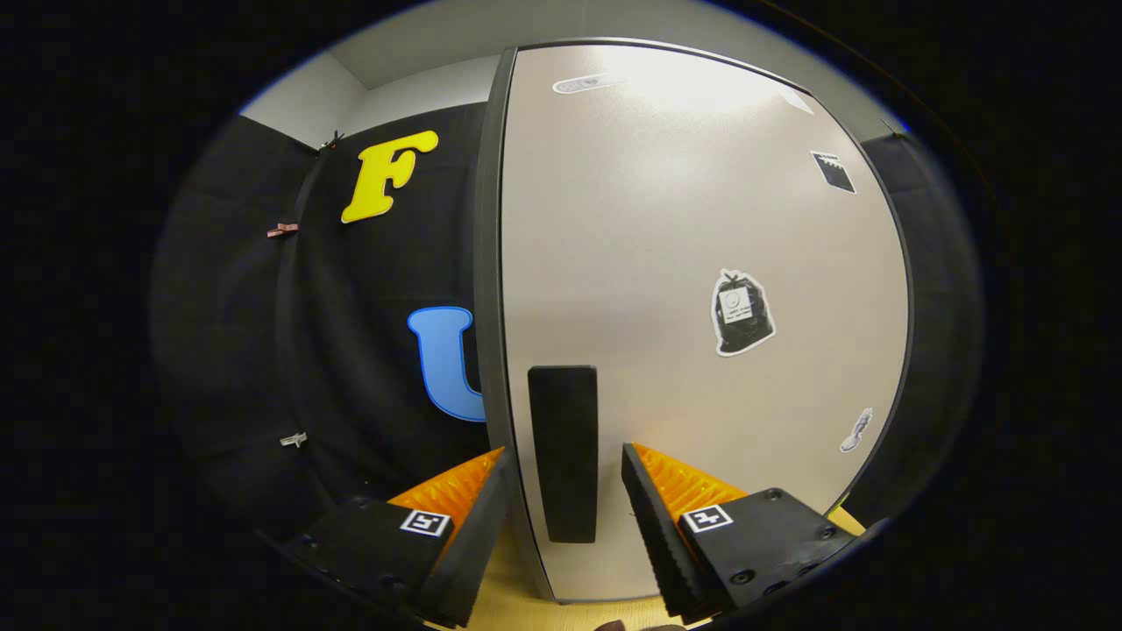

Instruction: Open the shoe cabinet door, grab the shoes and put them into the shoe cabinet, then close the shoe cabinet door.

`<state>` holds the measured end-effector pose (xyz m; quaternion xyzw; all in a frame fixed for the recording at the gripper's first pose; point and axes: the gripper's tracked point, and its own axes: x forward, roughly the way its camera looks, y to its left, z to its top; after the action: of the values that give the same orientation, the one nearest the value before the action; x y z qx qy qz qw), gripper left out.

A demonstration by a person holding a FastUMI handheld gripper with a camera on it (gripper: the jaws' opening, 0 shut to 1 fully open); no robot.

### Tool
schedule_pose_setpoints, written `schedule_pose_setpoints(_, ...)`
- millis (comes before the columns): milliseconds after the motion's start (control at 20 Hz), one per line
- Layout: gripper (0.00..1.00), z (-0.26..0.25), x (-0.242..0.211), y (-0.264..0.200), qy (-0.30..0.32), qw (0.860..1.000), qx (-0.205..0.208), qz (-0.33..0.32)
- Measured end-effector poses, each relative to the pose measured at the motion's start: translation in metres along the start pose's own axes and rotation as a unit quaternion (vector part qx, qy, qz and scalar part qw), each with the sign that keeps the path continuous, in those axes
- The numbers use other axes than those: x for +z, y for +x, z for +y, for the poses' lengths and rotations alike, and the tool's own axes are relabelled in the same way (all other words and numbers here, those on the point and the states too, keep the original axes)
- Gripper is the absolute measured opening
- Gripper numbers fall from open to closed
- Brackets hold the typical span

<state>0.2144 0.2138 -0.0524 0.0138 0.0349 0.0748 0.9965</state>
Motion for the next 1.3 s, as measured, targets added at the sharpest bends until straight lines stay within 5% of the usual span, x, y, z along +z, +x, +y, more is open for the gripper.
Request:
schedule_pose_setpoints(250, 0.4, -0.008, 0.001, 0.005, -0.018, 0.999, -0.037, -0.025)
schedule_pose_setpoints(500, 0.21, -0.005, 0.0, -0.004, 0.003, 1.0, -0.02, -0.011)
schedule_pose_setpoints(1300, 0.2, -0.032, 0.006, -0.13, 0.012, 0.998, 0.066, 0.008)
